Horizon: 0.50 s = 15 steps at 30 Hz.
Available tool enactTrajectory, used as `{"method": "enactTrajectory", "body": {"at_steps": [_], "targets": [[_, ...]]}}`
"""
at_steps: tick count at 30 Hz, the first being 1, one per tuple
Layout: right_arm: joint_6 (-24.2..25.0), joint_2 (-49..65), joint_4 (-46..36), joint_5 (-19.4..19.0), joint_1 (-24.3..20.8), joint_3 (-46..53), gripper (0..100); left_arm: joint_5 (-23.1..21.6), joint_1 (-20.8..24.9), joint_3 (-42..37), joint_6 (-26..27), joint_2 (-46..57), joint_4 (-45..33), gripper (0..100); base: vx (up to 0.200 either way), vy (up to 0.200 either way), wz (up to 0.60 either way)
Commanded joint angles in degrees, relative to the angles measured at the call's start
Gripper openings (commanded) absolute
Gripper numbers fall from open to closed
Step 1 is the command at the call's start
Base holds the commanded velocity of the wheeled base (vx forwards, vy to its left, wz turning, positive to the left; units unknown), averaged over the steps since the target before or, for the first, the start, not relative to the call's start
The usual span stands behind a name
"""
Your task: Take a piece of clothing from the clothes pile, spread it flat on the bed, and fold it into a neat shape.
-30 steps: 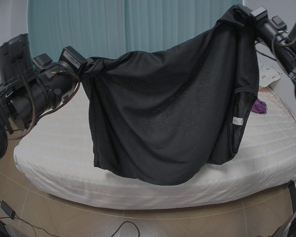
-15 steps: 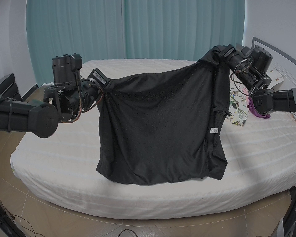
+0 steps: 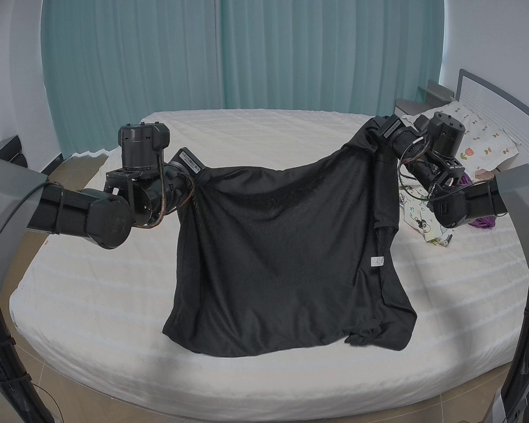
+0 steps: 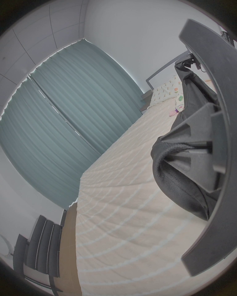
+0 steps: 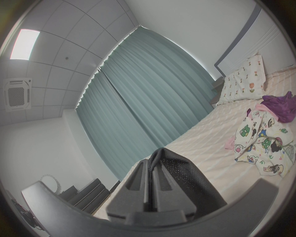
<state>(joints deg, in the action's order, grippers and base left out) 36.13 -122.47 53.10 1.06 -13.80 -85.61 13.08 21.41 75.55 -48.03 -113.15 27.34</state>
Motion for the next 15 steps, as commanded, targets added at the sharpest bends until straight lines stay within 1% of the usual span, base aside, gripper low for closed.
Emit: {"method": "enactTrajectory", "body": {"at_steps": [1,9,14,15], "targets": [[0.0,-2.7,0.4,0.1,0.0,0.8,0,-0.4,0.0,0.9,0.0,-4.3,0.1,0,0.2,0.0,0.0],[0.0,-5.7,0.9,0.9,0.0,1.9,0,-0.4,-0.1,1.4,0.0,-8.9,0.6,0,0.0,0.0,0.0],[0.0,-9.2,0.9,1.4,0.4,1.6,0,0.0,-0.8,2.6,-0.2,-13.6,3.9,0,0.0,0.0,0.0],[0.0,-9.3,0.8,1.4,0.4,1.6,100,0.0,-0.8,2.6,-0.2,-13.8,3.9,100,0.0,0.0,0.0]]}}
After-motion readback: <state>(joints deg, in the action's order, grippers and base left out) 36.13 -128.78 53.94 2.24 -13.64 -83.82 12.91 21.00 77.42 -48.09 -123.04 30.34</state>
